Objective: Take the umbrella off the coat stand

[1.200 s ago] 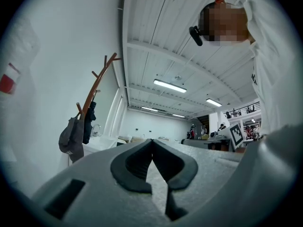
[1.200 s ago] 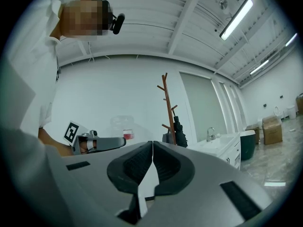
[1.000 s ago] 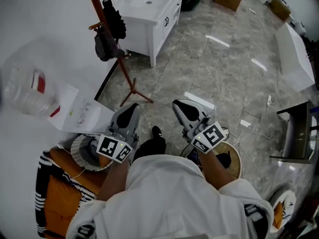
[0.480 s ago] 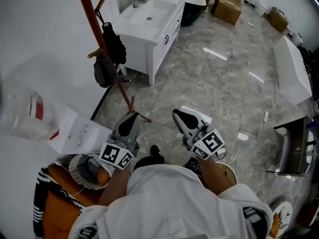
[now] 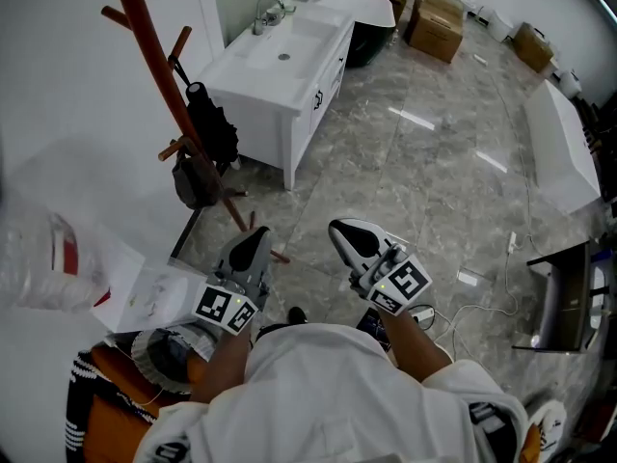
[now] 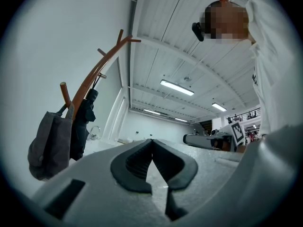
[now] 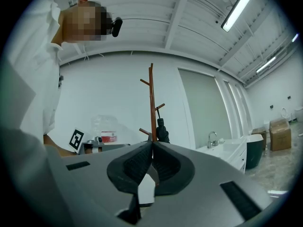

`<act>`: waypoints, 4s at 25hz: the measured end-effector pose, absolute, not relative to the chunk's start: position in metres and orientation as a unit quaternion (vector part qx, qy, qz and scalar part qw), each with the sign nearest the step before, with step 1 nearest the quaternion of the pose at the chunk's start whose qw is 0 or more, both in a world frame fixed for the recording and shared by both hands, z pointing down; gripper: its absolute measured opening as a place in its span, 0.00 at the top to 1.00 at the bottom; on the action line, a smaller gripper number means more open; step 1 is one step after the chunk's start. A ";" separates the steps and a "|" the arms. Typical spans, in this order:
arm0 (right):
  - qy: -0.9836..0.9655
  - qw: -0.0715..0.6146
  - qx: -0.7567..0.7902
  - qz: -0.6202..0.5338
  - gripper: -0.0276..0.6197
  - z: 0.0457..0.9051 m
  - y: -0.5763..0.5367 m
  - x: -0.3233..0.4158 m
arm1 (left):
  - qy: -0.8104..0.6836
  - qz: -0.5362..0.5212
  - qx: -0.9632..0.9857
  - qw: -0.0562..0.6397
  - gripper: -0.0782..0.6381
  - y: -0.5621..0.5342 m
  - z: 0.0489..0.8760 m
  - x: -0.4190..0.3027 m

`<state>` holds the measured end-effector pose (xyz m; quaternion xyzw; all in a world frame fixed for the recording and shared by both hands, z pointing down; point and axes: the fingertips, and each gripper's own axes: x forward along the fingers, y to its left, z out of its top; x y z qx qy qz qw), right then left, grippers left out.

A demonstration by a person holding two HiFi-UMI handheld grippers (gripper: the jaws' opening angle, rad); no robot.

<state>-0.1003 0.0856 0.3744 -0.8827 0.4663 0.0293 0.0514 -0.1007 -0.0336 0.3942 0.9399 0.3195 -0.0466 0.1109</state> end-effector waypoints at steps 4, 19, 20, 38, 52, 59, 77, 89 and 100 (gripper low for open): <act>0.463 0.045 -0.884 0.033 0.93 0.373 0.089 -0.084 | 0.317 -0.053 0.940 0.115 0.87 -0.036 0.394 -0.080; 0.508 0.054 -0.859 0.031 0.93 0.380 0.091 -0.016 | 0.281 -0.049 0.953 0.106 0.87 -0.031 0.402 -0.013; 0.516 0.058 -0.854 0.033 0.93 0.381 0.091 -0.008 | 0.274 -0.048 0.956 0.099 0.87 -0.031 0.403 -0.008; 0.656 0.091 -0.749 0.032 0.93 0.369 0.130 0.165 | 0.097 -0.054 0.992 0.062 0.87 0.004 0.382 0.123; 0.749 0.096 -0.655 0.026 0.93 0.363 0.127 0.240 | -0.049 -0.064 0.996 0.045 0.87 0.007 0.373 0.147; 0.786 0.099 -0.610 0.035 0.93 0.362 0.090 0.245 | -0.117 -0.061 0.991 0.039 0.87 -0.023 0.378 0.126; 0.872 0.080 -0.482 0.026 0.93 0.352 -0.044 0.226 | -0.250 -0.088 0.964 0.026 0.87 -0.112 0.357 0.086; 0.915 0.050 -0.400 0.027 0.68 0.349 -0.118 0.197 | -0.301 -0.102 0.948 0.018 0.87 -0.154 0.351 0.055; 0.946 0.028 -0.323 0.001 0.54 0.354 -0.155 0.177 | -0.364 -0.119 0.924 0.023 0.87 -0.171 0.356 0.030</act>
